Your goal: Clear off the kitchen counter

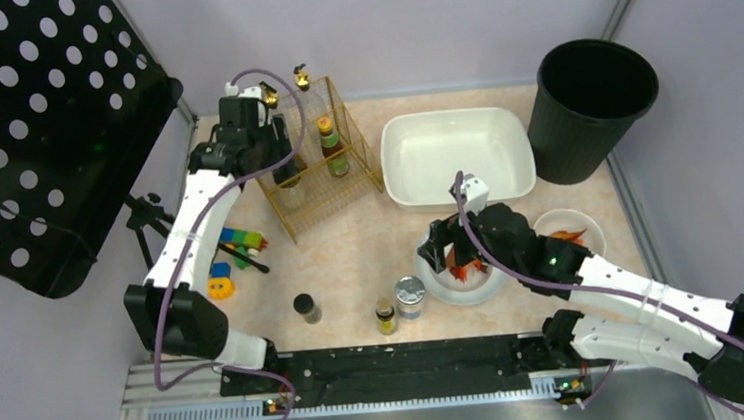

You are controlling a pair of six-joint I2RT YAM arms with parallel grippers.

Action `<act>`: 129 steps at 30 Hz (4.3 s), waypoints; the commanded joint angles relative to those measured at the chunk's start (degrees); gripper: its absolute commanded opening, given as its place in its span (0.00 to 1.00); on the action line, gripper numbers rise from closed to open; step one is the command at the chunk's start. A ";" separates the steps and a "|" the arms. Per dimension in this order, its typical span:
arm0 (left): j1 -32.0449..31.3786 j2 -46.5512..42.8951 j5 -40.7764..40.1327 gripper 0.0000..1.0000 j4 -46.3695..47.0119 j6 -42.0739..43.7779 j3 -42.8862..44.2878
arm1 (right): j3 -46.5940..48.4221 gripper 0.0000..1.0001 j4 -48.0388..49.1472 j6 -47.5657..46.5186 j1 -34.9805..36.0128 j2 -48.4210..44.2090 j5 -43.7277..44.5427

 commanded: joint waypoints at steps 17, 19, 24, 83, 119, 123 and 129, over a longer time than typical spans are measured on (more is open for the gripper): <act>-36.44 -19.07 9.22 0.88 2.98 -2.66 -16.66 | 6.99 0.92 -13.50 0.09 -0.64 -2.21 9.89; -39.24 -18.08 9.39 0.98 3.40 -2.18 -16.77 | 6.65 0.92 -14.03 1.32 -1.93 -1.86 9.89; -45.63 -15.57 7.16 0.99 2.08 -1.00 -15.31 | 5.43 0.93 -14.72 3.79 -5.58 -1.49 9.97; -62.82 5.42 -7.59 0.00 -12.11 -7.63 -5.35 | 1.66 0.93 -11.38 7.01 -6.45 -2.80 10.06; -23.10 5.71 -22.85 0.00 -13.62 14.32 29.41 | -0.15 0.92 -7.18 6.31 -6.46 -4.14 4.81; -19.91 6.10 -20.66 0.00 -12.15 14.34 29.48 | -0.56 0.91 -6.83 6.16 -6.46 -5.19 4.01; -17.14 7.47 -16.80 0.00 -10.59 14.19 29.78 | -0.71 0.91 -7.00 5.64 -6.46 -6.25 3.69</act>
